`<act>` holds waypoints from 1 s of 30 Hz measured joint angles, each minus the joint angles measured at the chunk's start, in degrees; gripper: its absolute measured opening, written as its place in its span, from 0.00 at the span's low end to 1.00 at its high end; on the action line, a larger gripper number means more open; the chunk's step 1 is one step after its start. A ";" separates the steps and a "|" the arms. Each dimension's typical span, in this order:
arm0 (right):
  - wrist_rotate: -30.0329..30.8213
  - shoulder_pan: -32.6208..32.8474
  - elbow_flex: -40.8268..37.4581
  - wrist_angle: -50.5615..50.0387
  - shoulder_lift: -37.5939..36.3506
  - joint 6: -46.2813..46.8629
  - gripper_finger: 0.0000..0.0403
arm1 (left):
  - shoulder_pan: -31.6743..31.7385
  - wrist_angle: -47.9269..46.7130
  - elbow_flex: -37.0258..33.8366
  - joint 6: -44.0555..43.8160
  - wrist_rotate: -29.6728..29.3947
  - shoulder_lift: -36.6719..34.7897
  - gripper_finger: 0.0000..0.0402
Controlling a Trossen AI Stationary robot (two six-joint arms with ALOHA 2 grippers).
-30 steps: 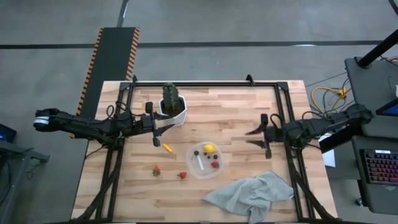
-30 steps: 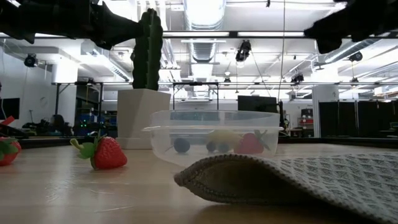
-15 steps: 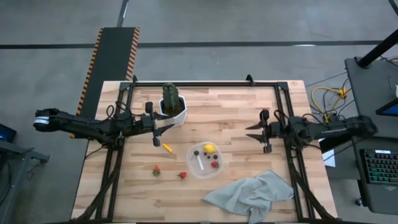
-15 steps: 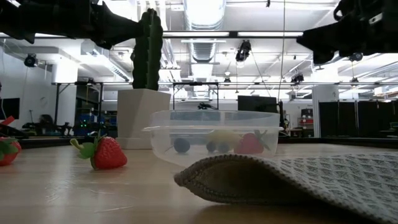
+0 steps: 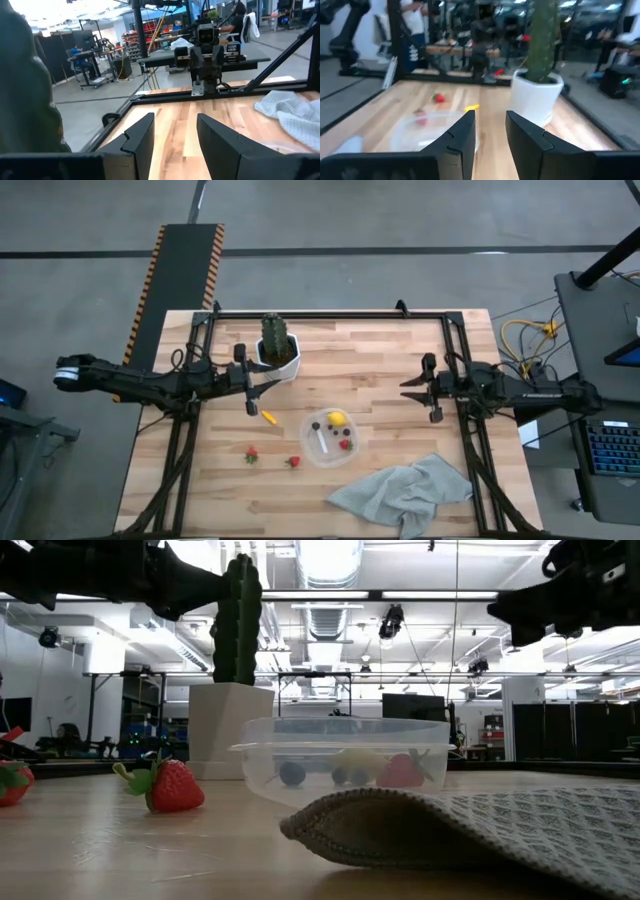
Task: Pick and placing Produce into tupperware
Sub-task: Put the yellow corn into the transparent container
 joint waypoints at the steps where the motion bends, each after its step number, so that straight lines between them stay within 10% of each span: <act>1: 1.05 0.00 -0.28 0.10 -0.72 -0.19 0.25 | 0.00 -0.07 0.00 -1.04 0.02 0.00 0.34; 20: 2.17 0.00 -0.83 0.00 -1.56 -1.01 0.21 | -1.92 -27.30 3.15 8.46 6.95 0.10 0.34; 30: 2.17 0.00 -0.81 -0.03 -1.56 1.32 0.21 | -1.96 -51.86 13.90 9.45 10.16 13.01 0.34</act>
